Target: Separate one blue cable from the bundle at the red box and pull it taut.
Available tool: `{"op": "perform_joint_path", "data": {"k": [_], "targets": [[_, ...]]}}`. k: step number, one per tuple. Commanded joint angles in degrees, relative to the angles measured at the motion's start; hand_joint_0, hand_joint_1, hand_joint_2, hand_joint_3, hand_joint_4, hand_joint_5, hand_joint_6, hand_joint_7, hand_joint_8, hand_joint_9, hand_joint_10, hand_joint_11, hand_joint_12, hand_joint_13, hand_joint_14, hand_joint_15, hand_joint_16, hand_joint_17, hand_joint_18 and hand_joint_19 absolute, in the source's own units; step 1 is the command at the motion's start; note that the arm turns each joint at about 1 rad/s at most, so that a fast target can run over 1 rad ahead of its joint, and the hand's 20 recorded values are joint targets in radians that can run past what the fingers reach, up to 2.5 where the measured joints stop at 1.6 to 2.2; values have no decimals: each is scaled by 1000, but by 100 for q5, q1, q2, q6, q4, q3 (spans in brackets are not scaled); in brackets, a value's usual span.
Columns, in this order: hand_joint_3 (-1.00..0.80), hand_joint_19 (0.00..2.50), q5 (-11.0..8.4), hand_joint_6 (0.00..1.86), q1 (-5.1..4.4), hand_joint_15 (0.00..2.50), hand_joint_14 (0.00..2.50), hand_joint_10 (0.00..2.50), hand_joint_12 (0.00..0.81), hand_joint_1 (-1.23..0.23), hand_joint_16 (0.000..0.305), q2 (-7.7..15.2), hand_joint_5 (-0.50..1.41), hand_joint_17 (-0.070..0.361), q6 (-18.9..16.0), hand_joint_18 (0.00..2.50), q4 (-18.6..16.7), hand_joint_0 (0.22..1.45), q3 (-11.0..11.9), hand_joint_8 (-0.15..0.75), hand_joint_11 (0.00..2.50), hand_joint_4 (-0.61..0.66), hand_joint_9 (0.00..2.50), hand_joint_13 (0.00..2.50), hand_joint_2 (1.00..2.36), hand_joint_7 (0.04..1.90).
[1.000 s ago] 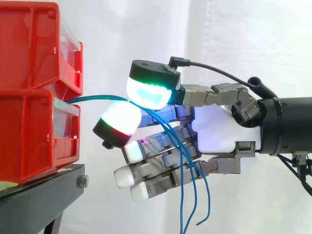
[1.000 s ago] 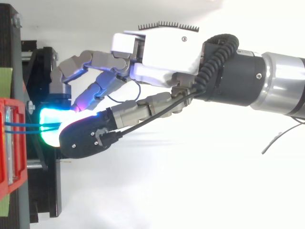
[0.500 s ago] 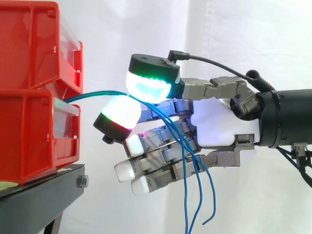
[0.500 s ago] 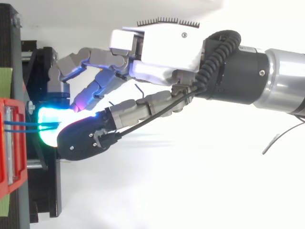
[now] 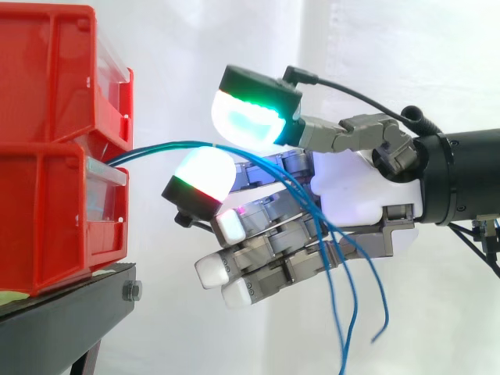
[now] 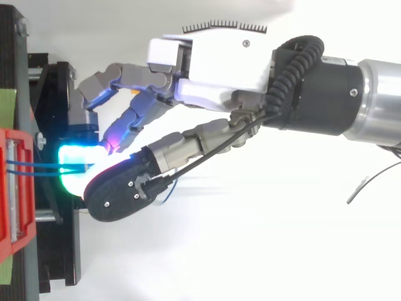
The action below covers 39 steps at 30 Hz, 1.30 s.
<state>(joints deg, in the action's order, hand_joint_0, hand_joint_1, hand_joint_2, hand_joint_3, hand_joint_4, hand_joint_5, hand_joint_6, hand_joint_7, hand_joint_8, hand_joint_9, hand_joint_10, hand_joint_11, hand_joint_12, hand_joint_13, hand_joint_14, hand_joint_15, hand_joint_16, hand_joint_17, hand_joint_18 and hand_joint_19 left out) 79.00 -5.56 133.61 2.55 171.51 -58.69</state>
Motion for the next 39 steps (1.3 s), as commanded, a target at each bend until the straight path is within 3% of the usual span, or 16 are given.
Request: {"op": "perform_joint_path", "data": {"k": [1, 7, 11, 18, 28, 39], "targets": [[-500, 443, 1, 884, 2, 422, 15, 17, 367, -559, 36, -37, -165, 81, 8, 570, 58, 543, 7, 315, 716, 130, 917, 762, 1000, 1024], [-500, 449, 1, 874, 20, 420, 15, 19, 364, -553, 35, -28, -164, 79, 17, 565, 76, 579, 7, 314, 705, 117, 928, 762, 1000, 1025], [-302, 449, 1, 873, 20, 430, 15, 20, 360, -676, 34, -37, -161, 77, 8, 571, 76, 601, 7, 311, 722, 108, 934, 767, 1013, 1070], [-136, 441, 1, 890, 38, 432, 15, 21, 370, -776, 36, -37, -161, 82, 0, 587, 120, 604, 7, 324, 743, 39, 932, 771, 1018, 1099], [-223, 439, -8, 898, 38, 437, 16, 21, 361, -870, 34, -72, -172, 77, 0, 602, 164, 659, 15, 302, 733, -16, 896, 767, 1016, 1147], [-404, 436, 1, 908, 46, 429, 16, 22, 353, -890, 34, -204, -179, 77, 17, 627, 638, 743, 7, 296, 741, -57, 895, 770, 1008, 1225]]}}
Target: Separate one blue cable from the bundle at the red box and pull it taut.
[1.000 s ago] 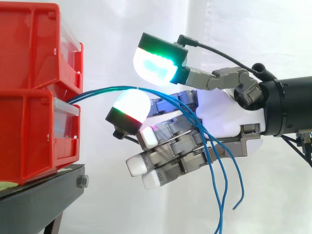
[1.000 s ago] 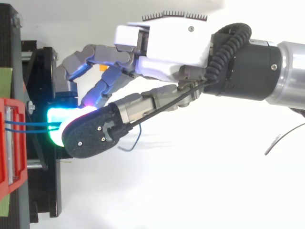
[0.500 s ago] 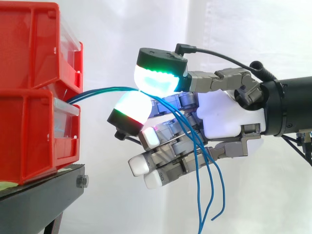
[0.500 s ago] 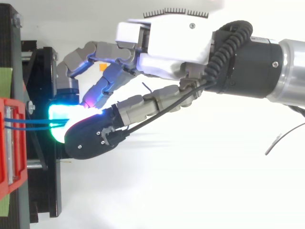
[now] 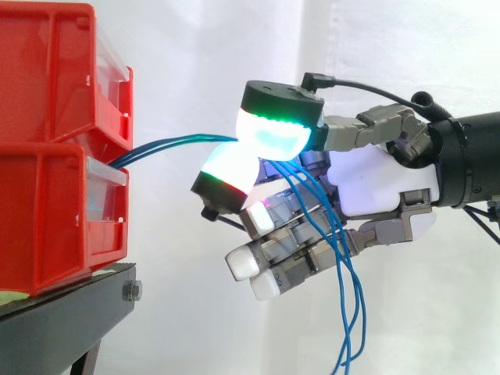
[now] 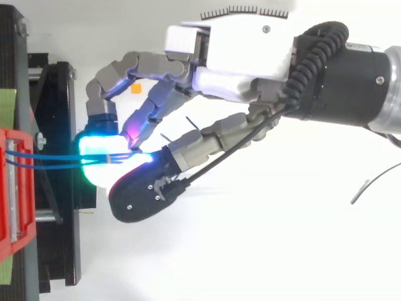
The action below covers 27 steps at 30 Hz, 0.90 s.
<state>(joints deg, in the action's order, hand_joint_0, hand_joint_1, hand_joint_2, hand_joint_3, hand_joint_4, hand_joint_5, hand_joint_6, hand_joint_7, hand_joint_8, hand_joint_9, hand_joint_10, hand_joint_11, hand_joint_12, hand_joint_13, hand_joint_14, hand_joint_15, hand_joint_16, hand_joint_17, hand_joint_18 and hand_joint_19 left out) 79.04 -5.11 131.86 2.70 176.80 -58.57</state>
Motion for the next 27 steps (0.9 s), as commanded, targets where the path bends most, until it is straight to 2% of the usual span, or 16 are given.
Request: {"op": "perform_joint_path", "data": {"k": [1, 7, 9, 11, 14, 15, 19, 21, 24, 27], "targets": [[-406, 435, 6, 909, 1, 425, 16, 22, 354, -891, 34, -64, -179, 76, 20, 631, 179, 744, 4, 296, 741, -62, 895, 770, 1007, 1225], [-447, 435, 24, 917, -7, 430, 16, 21, 351, -895, 34, -90, -181, 77, 46, 646, 328, 760, 4, 293, 744, -71, 902, 773, 1005, 1194], [-500, 439, 41, 917, -16, 425, 16, 21, 351, -890, 34, -90, -179, 76, 46, 644, 328, 722, -5, 291, 750, 21, 904, 773, 1000, 1114], [-500, 458, 59, 913, -25, 439, 16, 19, 351, -853, 34, -90, -176, 77, 46, 638, 328, 630, 4, 290, 758, 58, 910, 772, 1000, 1080], [-500, 474, 59, 895, -7, 435, 16, 19, 364, -765, 36, -99, -173, 82, 46, 641, 328, 544, -5, 302, 744, 73, 925, 779, 1000, 1069], [-500, 476, 59, 887, -7, 431, 17, 20, 372, -676, 38, -99, -170, 85, 46, 652, 328, 521, 4, 310, 747, 76, 936, 784, 1000, 1041], [-500, 488, 59, 865, -16, 436, 17, 18, 370, -499, 38, -90, -164, 85, 46, 653, 328, 527, 4, 315, 729, 79, 973, 795, 1000, 1034], [-500, 496, 59, 859, -7, 442, 16, 18, 363, -456, 36, -90, -162, 81, 38, 653, 328, 560, 4, 310, 721, 68, 981, 798, 1000, 1047], [-467, 504, 59, 855, -16, 444, 16, 20, 355, -492, 35, -90, -158, 78, 46, 649, 328, 618, 4, 308, 737, 56, 986, 797, 1002, 1071], [-358, 504, 59, 857, -16, 450, 16, 21, 359, -562, 35, -90, -158, 79, 38, 648, 328, 606, 4, 311, 743, 58, 986, 797, 1011, 1119]]}}
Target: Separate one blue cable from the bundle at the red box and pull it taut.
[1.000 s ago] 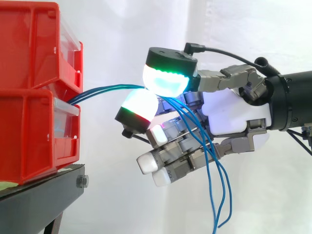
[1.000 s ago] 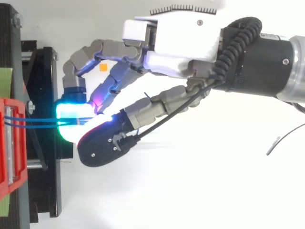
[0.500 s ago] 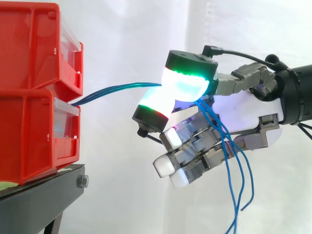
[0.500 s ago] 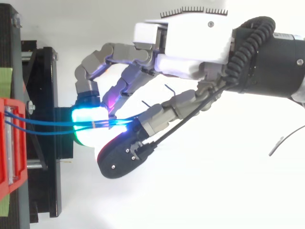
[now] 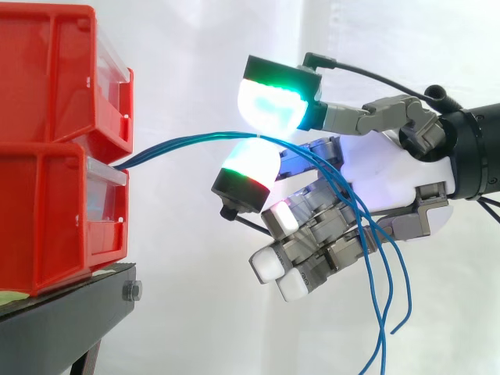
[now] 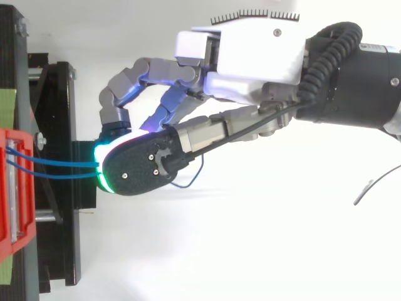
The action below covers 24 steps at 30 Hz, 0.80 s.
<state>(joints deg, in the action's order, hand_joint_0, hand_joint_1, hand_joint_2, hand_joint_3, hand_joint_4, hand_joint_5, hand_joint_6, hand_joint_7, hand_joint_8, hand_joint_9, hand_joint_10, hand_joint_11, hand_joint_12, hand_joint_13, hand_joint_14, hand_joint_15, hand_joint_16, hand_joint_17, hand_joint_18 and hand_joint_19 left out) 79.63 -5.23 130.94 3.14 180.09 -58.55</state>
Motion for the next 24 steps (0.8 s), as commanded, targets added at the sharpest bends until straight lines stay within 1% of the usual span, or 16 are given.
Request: {"op": "perform_joint_path", "data": {"k": [1, 4, 6, 7, 10, 14, 16, 20, 22, 24], "targets": [[-336, 504, 0, 858, -4, 449, 17, 21, 360, -575, 35, -7, -158, 79, -15, 648, 0, 603, 1, 315, 738, 61, 984, 796, 1011, 1125], [-264, 503, -9, 862, -4, 453, 16, 21, 362, -623, 35, -7, -159, 80, -15, 646, -18, 591, 1, 315, 746, 61, 979, 797, 1014, 1142], [-215, 487, 0, 876, -4, 440, 17, 18, 377, -690, 38, 2, -158, 86, -15, 670, 0, 601, 1, 328, 746, 71, 985, 808, 1015, 1119], [-197, 487, 0, 876, -4, 447, 15, 20, 376, -706, 38, 2, -159, 86, -6, 669, 0, 601, 1, 331, 738, 74, 981, 808, 1015, 1136], [-154, 492, -9, 886, -4, 447, 17, 19, 376, -791, 38, 2, -165, 85, -6, 663, 0, 617, 1, 321, 754, 43, 954, 801, 1017, 1160], [-184, 495, -26, 894, 5, 451, 18, 21, 364, -843, 36, 2, -174, 81, -15, 648, -18, 645, 1, 305, 749, -16, 923, 779, 1017, 1171], [-233, 484, -26, 900, 14, 444, 16, 22, 365, -878, 36, 2, -178, 81, -6, 650, -18, 677, 1, 304, 756, -28, 909, 777, 1016, 1174], [-312, 475, -18, 905, 14, 442, 16, 22, 359, -890, 36, 2, -181, 81, 20, 653, -18, 709, 1, 298, 759, -35, 899, 773, 1013, 1142], [-322, 467, -18, 905, 5, 442, 18, 20, 356, -891, 36, 2, -181, 81, 29, 654, -18, 712, 1, 297, 751, -44, 899, 773, 1013, 1143], [-382, 474, -26, 907, 14, 437, 16, 20, 353, -883, 36, 2, -183, 80, 29, 656, -18, 724, 1, 295, 755, -40, 904, 773, 1009, 1136]]}}
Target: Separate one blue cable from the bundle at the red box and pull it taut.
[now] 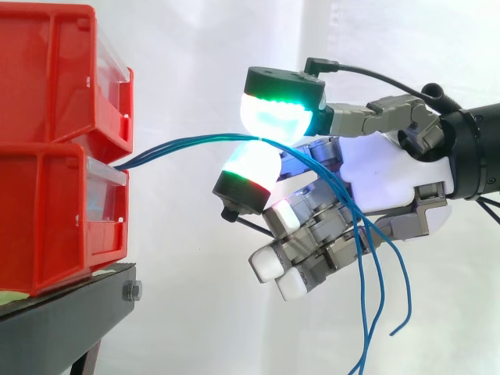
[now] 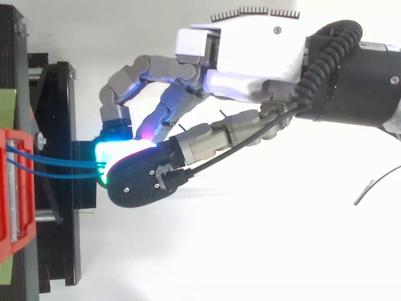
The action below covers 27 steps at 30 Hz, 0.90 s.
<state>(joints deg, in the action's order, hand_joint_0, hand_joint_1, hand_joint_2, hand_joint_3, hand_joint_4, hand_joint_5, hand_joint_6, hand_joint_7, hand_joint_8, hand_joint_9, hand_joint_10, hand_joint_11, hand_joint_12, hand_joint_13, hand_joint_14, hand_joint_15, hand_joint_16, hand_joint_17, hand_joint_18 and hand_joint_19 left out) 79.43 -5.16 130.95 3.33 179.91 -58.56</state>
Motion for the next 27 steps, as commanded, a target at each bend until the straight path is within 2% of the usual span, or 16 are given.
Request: {"op": "perform_joint_path", "data": {"k": [1, 9, 21, 27], "targets": [[-388, 473, -7, 908, 6, 434, 16, 21, 353, -882, 36, 0, -183, 80, 9, 657, 0, 723, -7, 293, 747, -35, 904, 774, 1009, 1132], [-452, 498, 2, 889, -3, 442, 16, 21, 355, -787, 36, 0, -181, 80, 9, 661, 0, 651, -7, 300, 749, 60, 935, 785, 1003, 1051], [-500, 523, -7, 821, -29, 447, 15, 22, 386, -629, 42, 0, -177, 94, 18, 675, 0, 520, -7, 316, 726, 107, 921, 768, 1000, 1008], [-500, 522, 2, 812, -47, 447, 17, 20, 396, -689, 44, 0, -174, 100, 18, 690, -9, 494, -7, 327, 730, 116, 920, 772, 1000, 1000]]}}
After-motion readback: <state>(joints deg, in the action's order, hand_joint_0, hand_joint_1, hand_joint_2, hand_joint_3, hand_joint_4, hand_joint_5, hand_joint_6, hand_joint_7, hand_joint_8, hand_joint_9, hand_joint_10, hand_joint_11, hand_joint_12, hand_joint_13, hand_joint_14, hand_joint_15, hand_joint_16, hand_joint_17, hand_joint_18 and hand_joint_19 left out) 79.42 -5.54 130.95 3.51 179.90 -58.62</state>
